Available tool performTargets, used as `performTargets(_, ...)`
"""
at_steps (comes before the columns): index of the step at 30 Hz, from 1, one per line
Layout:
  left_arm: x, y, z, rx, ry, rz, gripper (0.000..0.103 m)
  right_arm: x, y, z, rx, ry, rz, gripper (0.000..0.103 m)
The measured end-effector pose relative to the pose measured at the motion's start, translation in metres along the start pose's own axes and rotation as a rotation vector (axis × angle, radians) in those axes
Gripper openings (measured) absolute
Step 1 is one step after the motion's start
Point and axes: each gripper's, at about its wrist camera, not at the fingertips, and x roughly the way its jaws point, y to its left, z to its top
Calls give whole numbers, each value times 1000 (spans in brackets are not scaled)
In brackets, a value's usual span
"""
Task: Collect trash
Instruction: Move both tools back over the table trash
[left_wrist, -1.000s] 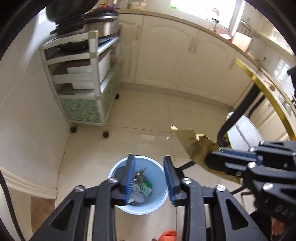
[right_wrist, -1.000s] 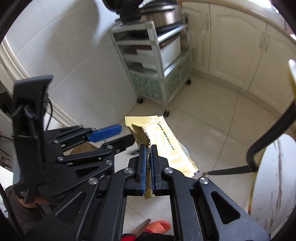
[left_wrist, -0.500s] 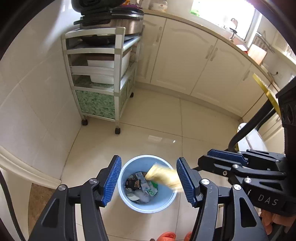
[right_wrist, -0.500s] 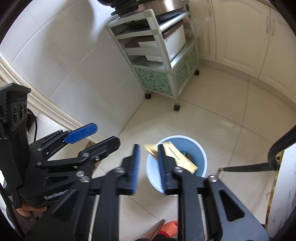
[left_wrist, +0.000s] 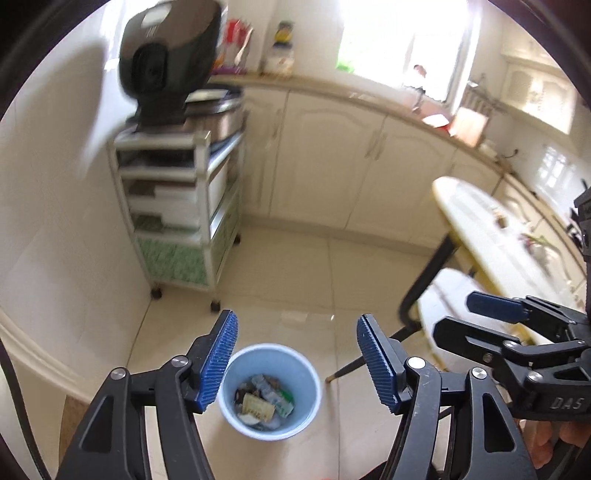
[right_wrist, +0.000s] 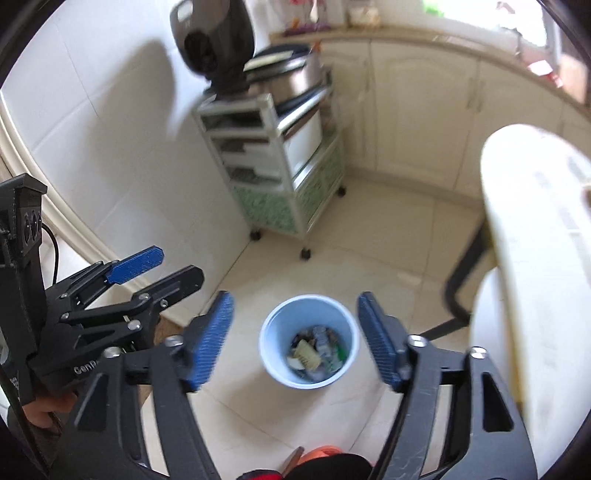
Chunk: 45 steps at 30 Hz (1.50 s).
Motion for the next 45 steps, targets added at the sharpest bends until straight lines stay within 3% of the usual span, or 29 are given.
performTargets(2,-21,-18,2,31,-46,-21,72,-28,-7,-2,14,-49,-13,75)
performTargets(6,-62,-67,3,130,-125,-72,90,-88,-33,-10,51,-144,-69,91)
performTargets(9,-88,-103,-3,196,-171,-102,95,-130,-58,-22,99,-207,-123,94)
performTargets(15,-126,-176,-13,304,-241,-169,101,-209,-110,-45,182,-320,-235,103)
performTargets(21,-140,-248,-24,414,-262,-217,102,-265,-159,-65,250,-389,-345,103)
performTargets(31,-94,-327,0,483,-243,-272,102,-319,-236,-93,344,-431,-425,103)
performTargets(38,-37,-363,29,508,-195,-268,102,-306,-266,-87,353,-400,-439,103)
performTargets(45,48,-388,76,507,-107,-252,102,-259,-302,-66,334,-304,-440,103)
